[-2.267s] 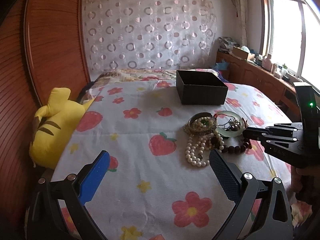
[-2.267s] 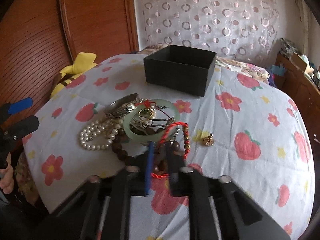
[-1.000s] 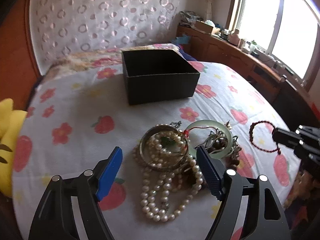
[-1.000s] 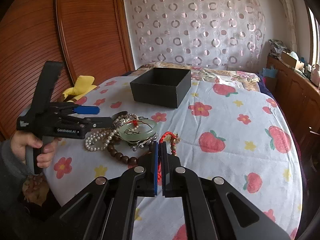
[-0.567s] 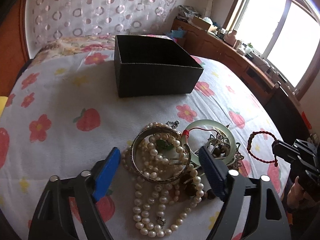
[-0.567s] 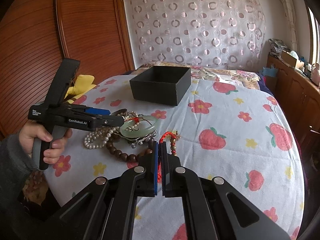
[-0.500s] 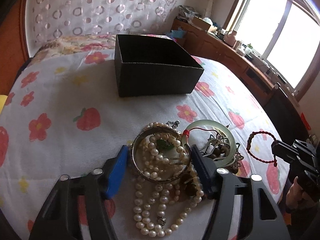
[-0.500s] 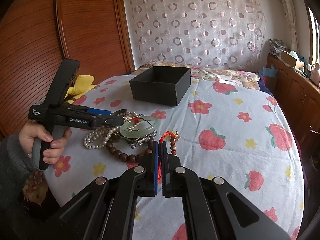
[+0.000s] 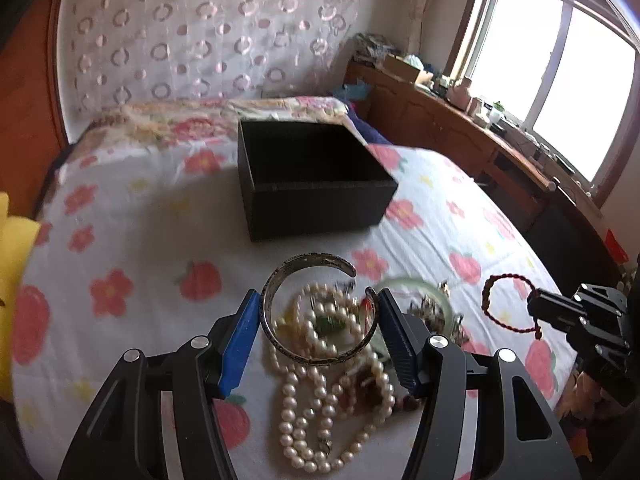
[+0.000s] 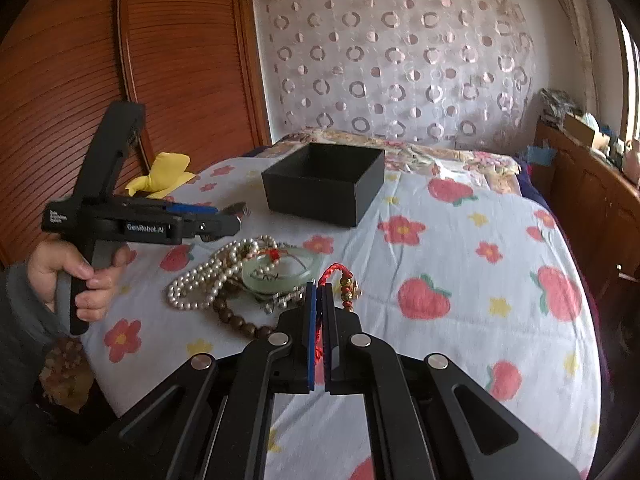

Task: Organize jewelry
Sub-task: 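Grasp and lift the silver bangle with the left gripper while the right holds the red bracelet, then lower the silver bangle into the black box with the left gripper while the right drops the red bracelet in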

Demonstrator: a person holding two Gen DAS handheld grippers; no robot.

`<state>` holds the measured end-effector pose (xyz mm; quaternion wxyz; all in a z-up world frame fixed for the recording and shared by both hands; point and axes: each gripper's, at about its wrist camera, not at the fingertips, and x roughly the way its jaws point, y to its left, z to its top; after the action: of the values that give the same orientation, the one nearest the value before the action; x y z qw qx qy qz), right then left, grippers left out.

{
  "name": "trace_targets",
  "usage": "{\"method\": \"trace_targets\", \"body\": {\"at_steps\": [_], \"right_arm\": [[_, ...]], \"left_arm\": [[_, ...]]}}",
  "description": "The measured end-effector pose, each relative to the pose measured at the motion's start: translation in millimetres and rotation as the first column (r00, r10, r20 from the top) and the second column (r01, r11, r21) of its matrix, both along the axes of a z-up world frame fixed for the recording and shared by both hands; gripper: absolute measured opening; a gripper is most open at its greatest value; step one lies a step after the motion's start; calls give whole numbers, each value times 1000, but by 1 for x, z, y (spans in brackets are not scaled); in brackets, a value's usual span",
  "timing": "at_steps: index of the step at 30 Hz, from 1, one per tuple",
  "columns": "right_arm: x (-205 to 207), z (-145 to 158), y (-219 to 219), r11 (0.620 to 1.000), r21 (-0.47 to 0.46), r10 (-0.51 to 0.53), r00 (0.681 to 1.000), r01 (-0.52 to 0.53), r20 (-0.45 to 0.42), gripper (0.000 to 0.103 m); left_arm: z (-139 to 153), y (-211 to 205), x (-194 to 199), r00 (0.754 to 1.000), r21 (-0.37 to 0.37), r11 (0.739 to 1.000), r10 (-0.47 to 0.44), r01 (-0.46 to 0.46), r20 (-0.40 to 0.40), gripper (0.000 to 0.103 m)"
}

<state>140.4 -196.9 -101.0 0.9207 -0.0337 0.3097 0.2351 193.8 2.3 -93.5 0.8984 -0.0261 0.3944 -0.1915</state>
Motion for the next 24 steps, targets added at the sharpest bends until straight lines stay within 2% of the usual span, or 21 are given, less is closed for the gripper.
{"method": "trace_targets", "body": {"at_steps": [13, 24], "right_arm": [[45, 37, 11, 1000, -9, 31, 996, -30, 80, 3], [99, 55, 12, 998, 10, 53, 993, -54, 102, 3]], "left_arm": [[43, -14, 50, 995, 32, 999, 19, -22, 96, 57], [31, -22, 106, 997, 30, 999, 24, -26, 69, 57]]}}
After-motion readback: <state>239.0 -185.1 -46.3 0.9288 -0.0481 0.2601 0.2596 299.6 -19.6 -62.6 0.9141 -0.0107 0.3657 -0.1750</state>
